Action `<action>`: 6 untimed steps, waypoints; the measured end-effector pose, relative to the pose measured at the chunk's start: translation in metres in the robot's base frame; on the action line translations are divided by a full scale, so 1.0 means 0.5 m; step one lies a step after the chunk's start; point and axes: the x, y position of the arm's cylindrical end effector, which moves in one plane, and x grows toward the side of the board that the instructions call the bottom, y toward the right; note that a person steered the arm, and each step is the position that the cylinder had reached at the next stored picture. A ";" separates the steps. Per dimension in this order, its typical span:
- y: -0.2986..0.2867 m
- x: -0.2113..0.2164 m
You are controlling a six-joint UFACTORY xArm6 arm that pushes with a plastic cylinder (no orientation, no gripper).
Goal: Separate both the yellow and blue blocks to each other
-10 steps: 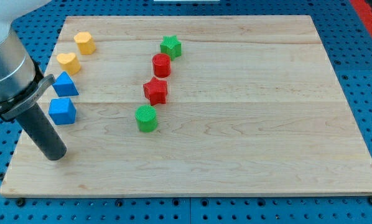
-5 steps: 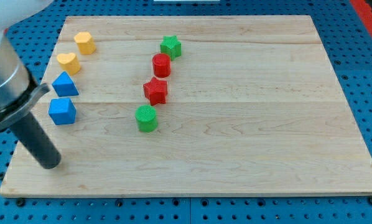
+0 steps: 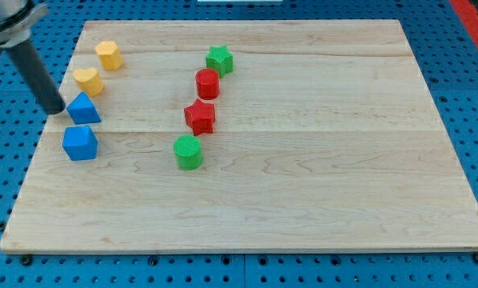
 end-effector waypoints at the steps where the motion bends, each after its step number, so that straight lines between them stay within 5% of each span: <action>1: 0.041 -0.063; 4: 0.098 0.074; 6: 0.146 -0.027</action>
